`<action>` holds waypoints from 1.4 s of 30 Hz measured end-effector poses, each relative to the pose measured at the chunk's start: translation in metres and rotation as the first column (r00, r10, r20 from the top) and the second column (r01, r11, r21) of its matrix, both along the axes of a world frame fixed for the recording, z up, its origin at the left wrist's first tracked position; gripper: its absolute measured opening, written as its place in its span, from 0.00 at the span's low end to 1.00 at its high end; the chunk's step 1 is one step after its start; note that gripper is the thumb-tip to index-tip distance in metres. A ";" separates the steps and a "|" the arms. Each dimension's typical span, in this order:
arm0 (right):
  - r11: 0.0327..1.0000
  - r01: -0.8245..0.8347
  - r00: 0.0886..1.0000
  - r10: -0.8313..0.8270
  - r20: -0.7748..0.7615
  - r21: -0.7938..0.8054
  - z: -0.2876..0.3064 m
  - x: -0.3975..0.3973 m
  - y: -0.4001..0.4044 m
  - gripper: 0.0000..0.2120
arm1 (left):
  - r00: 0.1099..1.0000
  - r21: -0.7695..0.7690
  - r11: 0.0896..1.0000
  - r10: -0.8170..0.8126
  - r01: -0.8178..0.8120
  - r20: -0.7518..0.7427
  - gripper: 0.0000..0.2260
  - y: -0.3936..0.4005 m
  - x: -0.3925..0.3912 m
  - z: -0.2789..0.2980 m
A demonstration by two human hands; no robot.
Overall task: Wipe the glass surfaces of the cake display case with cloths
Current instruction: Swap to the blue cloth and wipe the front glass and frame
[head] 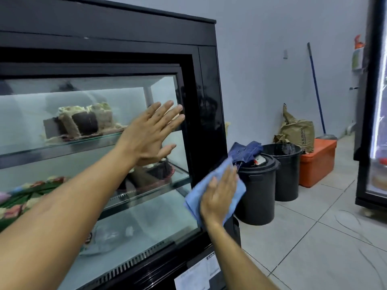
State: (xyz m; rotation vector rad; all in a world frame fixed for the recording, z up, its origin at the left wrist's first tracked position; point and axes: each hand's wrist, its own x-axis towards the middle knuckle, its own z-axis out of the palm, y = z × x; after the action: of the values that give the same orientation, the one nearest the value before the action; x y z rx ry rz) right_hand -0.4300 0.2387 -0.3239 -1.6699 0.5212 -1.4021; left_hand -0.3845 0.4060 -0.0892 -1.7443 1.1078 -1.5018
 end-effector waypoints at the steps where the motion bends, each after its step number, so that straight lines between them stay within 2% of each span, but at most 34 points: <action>1: 0.992 -0.007 0.999 0.011 -0.036 0.127 -0.034 -0.002 0.007 0.41 | 1.000 -0.015 1.000 -0.002 0.002 0.014 0.36 -0.001 0.000 -0.002; 3: 0.929 0.071 0.996 -0.043 -0.083 0.362 -0.070 0.003 0.018 0.48 | 0.999 -0.032 0.999 -0.014 0.015 0.049 0.36 -0.003 0.002 -0.001; 4: 0.868 0.128 0.991 -0.100 -0.084 0.480 -0.072 0.004 0.022 0.48 | 0.999 -0.034 0.999 -0.020 0.022 0.051 0.37 -0.003 0.002 -0.001; 5: 0.779 0.154 0.988 -0.129 -0.085 0.607 -0.060 0.005 0.024 0.45 | 0.999 -0.031 0.999 -0.021 0.022 0.050 0.37 -0.003 0.002 -0.002; 7: 0.590 0.113 0.993 -0.083 -0.079 0.799 -0.005 0.006 0.021 0.33 | 0.999 -0.030 0.999 -0.015 0.017 0.041 0.36 -0.002 0.001 -0.004; 8: 0.580 0.100 0.995 -0.068 -0.074 0.808 0.028 0.007 0.020 0.29 | 0.999 -0.032 0.999 -0.014 0.016 0.038 0.36 -0.002 0.001 -0.003; 9: 0.646 0.100 0.995 -0.070 -0.072 0.757 0.053 0.009 0.023 0.27 | 0.999 -0.029 0.999 -0.013 0.014 0.031 0.36 -0.002 0.001 -0.002; 11: 0.870 0.128 0.990 -0.139 -0.013 0.477 0.082 0.015 0.030 0.28 | 1.000 -0.026 1.000 -0.015 0.016 0.023 0.36 -0.003 0.001 -0.002; 13: 0.959 0.161 0.980 -0.184 0.080 0.235 0.078 0.017 0.030 0.29 | 1.000 -0.034 0.999 -0.019 0.020 0.014 0.36 -0.002 0.000 -0.002; 14: 0.971 0.147 0.980 -0.170 0.107 0.188 0.065 0.016 0.028 0.30 | 1.000 -0.035 0.999 -0.019 0.019 0.011 0.36 -0.002 -0.001 -0.002; 15: 0.976 0.111 0.986 -0.132 0.105 0.190 0.041 0.014 0.026 0.32 | 1.000 -0.036 0.999 -0.015 0.015 0.009 0.36 -0.002 -0.001 -0.002; 16: 0.964 0.066 0.991 -0.093 0.095 0.257 0.014 0.011 0.025 0.35 | 1.000 -0.035 0.999 -0.013 0.013 0.004 0.36 -0.002 -0.002 -0.002; 17: 0.935 0.041 0.996 -0.067 0.064 0.353 -0.018 0.005 0.026 0.40 | 1.000 -0.032 0.999 -0.012 0.012 -0.001 0.36 -0.002 -0.002 -0.002; 19: 0.894 0.029 1.000 -0.028 -0.010 0.447 -0.079 -0.003 0.031 0.54 | 1.000 -0.038 0.999 -0.025 0.025 -0.004 0.37 -0.002 -0.001 -0.002; 20: 0.892 0.029 0.999 -0.014 -0.036 0.451 -0.097 -0.004 0.033 0.57 | 0.999 -0.042 0.998 -0.039 0.038 -0.010 0.37 -0.002 -0.001 -0.002; 21: 0.874 0.041 0.998 -0.017 -0.054 0.484 -0.104 -0.004 0.034 0.54 | 0.999 -0.046 0.998 -0.046 0.045 -0.020 0.37 -0.001 -0.002 -0.001; 22: 0.792 0.069 0.997 -0.039 -0.063 0.607 -0.095 -0.003 0.032 0.45 | 0.999 -0.049 0.998 -0.047 0.046 -0.026 0.37 -0.001 -0.002 -0.001; 23: 0.650 0.091 0.996 -0.078 -0.053 0.755 -0.075 0.001 0.029 0.35 | 0.999 -0.051 0.998 -0.044 0.043 -0.025 0.37 -0.001 -0.003 -0.002; 24: 0.522 0.088 0.995 -0.093 -0.045 0.849 -0.046 0.004 0.025 0.30 | 0.999 -0.052 0.998 -0.041 0.039 -0.024 0.36 -0.001 -0.004 -0.002; 25: 0.464 0.086 0.995 -0.081 -0.054 0.882 -0.019 0.006 0.020 0.28 | 0.999 -0.051 0.998 -0.038 0.037 -0.025 0.36 -0.002 -0.005 -0.001; 26: 0.482 0.104 0.994 -0.064 -0.083 0.870 0.008 0.009 0.017 0.28 | 0.999 -0.048 0.998 -0.036 0.035 -0.023 0.36 -0.002 -0.006 -0.001; 27: 0.556 0.102 0.995 -0.057 -0.084 0.825 0.033 0.007 0.020 0.28 | 0.999 -0.049 0.998 -0.035 0.035 -0.018 0.36 -0.001 -0.006 -0.001; 28: 0.679 0.109 0.994 -0.064 -0.088 0.726 0.055 0.007 0.025 0.27 | 0.999 -0.054 0.998 -0.035 0.034 -0.014 0.36 -0.001 -0.006 -0.002; 30: 0.901 0.120 0.993 -0.105 -0.058 0.417 0.071 0.008 0.030 0.28 | 0.999 -0.067 0.997 -0.034 0.033 -0.014 0.35 0.001 -0.005 -0.002; 31: 0.962 0.112 0.994 -0.110 -0.022 0.250 0.069 0.008 0.026 0.29 | 0.999 -0.069 0.997 -0.036 0.035 -0.014 0.35 0.001 -0.004 -0.003; 33: 0.999 0.033 0.999 -0.033 0.000 -0.014 0.029 0.008 0.015 0.31 | 0.999 -0.067 0.997 -0.038 0.038 -0.006 0.35 -0.001 -0.002 -0.004; 34: 0.998 -0.029 0.999 0.028 -0.019 -0.059 -0.003 0.005 0.009 0.32 | 0.999 -0.067 0.997 -0.034 0.034 0.003 0.35 -0.001 -0.001 -0.004; 36: 0.992 -0.094 0.993 0.099 -0.061 0.081 -0.069 -0.010 0.009 0.38 | 0.999 -0.066 0.997 -0.030 0.031 0.014 0.35 -0.001 0.000 -0.004; 38: 0.925 -0.095 0.991 0.121 -0.049 0.367 -0.105 -0.021 0.022 0.48 | 0.999 -0.073 0.996 -0.042 0.043 0.014 0.35 -0.001 -0.001 -0.004; 39: 0.877 -0.094 0.991 0.128 -0.040 0.470 -0.110 -0.023 0.030 0.47 | 0.999 -0.078 0.996 -0.050 0.051 0.008 0.35 -0.001 -0.001 -0.004; 41: 0.762 -0.045 0.994 0.099 -0.048 0.646 -0.094 -0.019 0.037 0.35 | 0.998 -0.081 0.995 -0.060 0.060 -0.004 0.35 -0.001 -0.001 -0.003; 42: 0.672 0.007 0.996 0.058 -0.062 0.740 -0.078 -0.011 0.035 0.31 | 0.998 -0.082 0.995 -0.059 0.058 -0.002 0.35 0.000 -0.001 -0.003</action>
State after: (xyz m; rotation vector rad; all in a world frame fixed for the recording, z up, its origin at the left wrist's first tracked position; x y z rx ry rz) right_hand -0.4410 0.2741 -0.4017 -1.0432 0.9637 -0.8946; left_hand -0.3851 0.4057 -0.0924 -1.7840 1.1228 -1.6000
